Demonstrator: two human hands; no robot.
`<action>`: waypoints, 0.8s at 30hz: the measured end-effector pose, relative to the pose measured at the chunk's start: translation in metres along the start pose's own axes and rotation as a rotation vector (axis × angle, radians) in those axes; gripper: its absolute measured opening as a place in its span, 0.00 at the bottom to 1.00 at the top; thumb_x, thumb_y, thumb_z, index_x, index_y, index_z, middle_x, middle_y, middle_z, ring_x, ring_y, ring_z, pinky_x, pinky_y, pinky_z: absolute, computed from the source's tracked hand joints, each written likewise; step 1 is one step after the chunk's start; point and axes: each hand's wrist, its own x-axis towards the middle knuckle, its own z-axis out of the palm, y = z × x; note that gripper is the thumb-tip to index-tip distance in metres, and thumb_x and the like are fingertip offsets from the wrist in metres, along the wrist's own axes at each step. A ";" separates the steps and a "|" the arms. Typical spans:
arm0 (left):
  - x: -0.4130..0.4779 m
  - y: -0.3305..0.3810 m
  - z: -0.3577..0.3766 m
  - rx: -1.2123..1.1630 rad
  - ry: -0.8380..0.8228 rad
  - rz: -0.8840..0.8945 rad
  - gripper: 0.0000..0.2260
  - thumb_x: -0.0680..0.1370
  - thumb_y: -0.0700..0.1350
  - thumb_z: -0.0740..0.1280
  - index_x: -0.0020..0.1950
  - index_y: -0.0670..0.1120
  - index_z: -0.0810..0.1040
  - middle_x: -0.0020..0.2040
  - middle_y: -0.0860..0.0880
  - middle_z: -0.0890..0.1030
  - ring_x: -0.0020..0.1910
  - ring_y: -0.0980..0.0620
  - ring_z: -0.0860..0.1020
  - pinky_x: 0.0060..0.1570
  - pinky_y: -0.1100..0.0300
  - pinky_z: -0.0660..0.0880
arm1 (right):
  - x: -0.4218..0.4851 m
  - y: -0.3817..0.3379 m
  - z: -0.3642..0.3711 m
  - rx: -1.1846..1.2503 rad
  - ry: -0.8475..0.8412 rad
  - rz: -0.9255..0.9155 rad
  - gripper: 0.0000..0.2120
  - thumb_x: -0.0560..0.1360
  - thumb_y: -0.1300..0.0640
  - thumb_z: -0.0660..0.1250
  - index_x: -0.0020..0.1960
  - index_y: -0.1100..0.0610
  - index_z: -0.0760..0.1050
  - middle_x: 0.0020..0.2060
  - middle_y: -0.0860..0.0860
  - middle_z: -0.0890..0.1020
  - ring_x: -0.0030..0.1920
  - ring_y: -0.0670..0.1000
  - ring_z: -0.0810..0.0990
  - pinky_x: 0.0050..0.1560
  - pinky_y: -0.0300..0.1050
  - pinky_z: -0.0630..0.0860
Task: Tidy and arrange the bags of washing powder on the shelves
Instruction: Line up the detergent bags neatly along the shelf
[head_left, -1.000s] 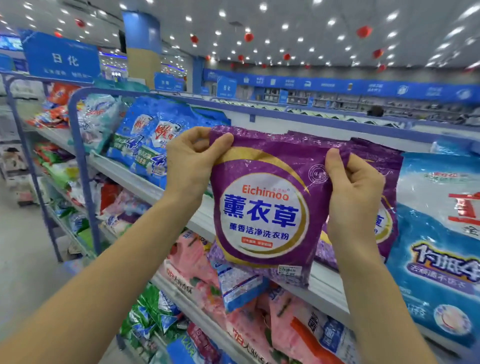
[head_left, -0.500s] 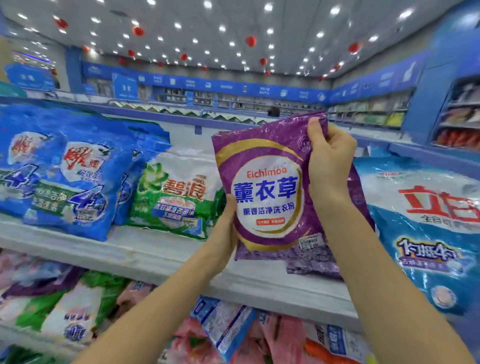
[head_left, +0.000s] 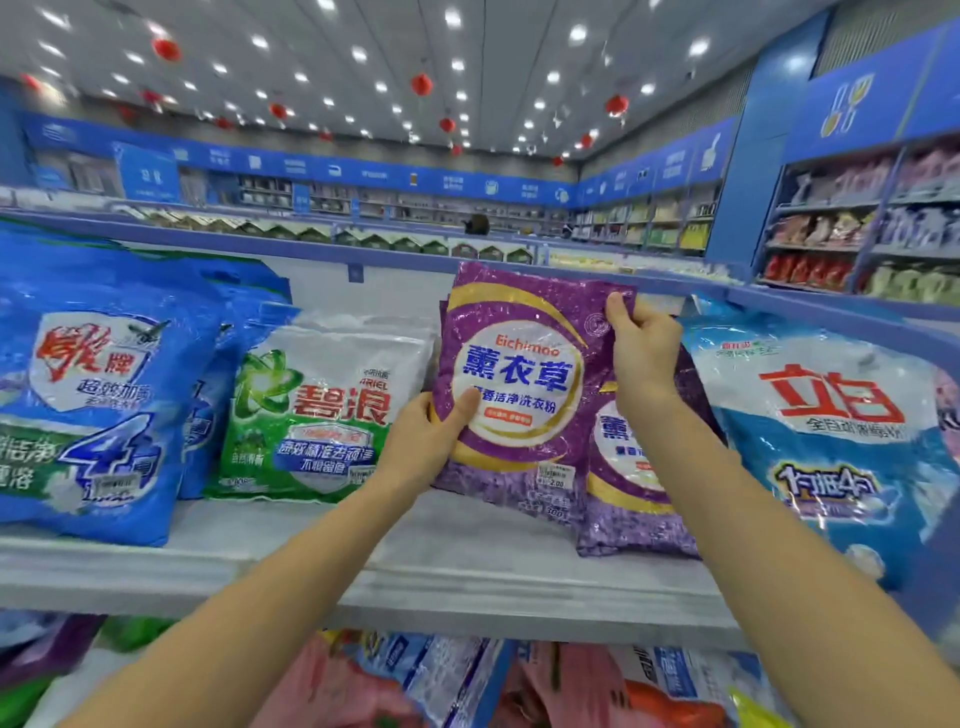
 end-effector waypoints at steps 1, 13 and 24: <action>0.001 -0.003 -0.001 0.023 -0.032 -0.023 0.13 0.70 0.65 0.61 0.44 0.58 0.75 0.41 0.60 0.81 0.41 0.61 0.81 0.44 0.66 0.77 | 0.000 0.004 0.004 -0.004 -0.021 0.020 0.15 0.78 0.56 0.64 0.34 0.60 0.68 0.29 0.54 0.62 0.32 0.49 0.59 0.36 0.45 0.57; 0.026 -0.032 0.007 -0.295 -0.107 -0.562 0.17 0.79 0.58 0.59 0.51 0.45 0.78 0.49 0.48 0.82 0.43 0.53 0.78 0.42 0.58 0.73 | 0.030 0.047 0.041 0.037 -0.143 0.460 0.11 0.78 0.55 0.64 0.56 0.61 0.74 0.58 0.61 0.78 0.59 0.61 0.76 0.62 0.57 0.73; 0.026 -0.026 0.020 -0.305 0.044 -0.554 0.25 0.79 0.57 0.61 0.70 0.42 0.67 0.63 0.45 0.77 0.57 0.47 0.76 0.54 0.53 0.72 | 0.023 0.029 0.025 -0.148 -0.052 0.188 0.13 0.78 0.58 0.63 0.61 0.59 0.74 0.55 0.53 0.79 0.50 0.49 0.75 0.51 0.42 0.71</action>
